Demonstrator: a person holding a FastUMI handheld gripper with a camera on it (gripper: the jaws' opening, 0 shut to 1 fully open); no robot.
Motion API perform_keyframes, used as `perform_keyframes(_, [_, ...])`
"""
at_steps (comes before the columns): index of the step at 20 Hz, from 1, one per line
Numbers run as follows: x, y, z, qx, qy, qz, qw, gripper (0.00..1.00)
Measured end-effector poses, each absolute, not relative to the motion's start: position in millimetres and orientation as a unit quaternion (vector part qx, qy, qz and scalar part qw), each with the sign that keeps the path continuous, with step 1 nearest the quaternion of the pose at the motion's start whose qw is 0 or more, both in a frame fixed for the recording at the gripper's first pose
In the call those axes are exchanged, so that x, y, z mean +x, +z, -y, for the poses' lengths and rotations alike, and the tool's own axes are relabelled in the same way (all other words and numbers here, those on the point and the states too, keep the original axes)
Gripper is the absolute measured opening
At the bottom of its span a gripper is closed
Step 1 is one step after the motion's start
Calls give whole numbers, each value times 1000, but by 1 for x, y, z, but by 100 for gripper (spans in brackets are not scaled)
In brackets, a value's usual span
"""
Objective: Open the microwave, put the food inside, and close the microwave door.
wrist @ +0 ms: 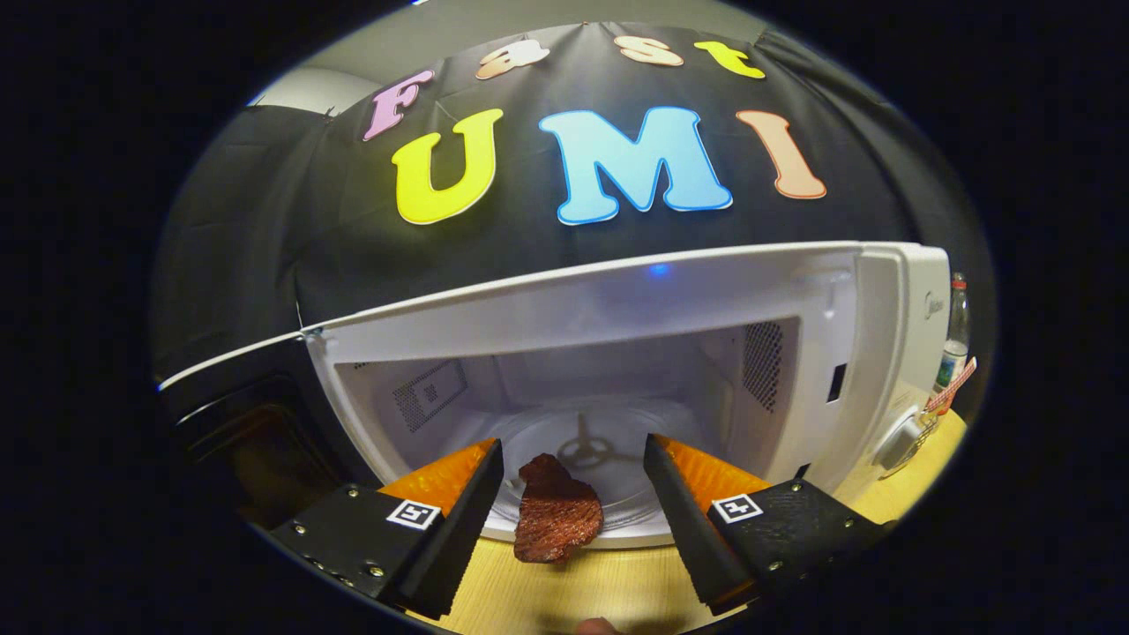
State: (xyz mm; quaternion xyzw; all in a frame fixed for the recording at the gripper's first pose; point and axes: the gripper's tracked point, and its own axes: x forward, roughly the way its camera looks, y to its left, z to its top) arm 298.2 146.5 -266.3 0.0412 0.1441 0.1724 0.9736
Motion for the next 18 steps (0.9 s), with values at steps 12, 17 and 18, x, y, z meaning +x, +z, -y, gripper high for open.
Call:
perform_keyframes(12, [173,-153,-122,33,174,-92,980,96])
perform_keyframes(17, [121,-121,-135,35,194,-75,977,96])
perform_keyframes(18, [112,-115,-139,35,201,-71,976,96])
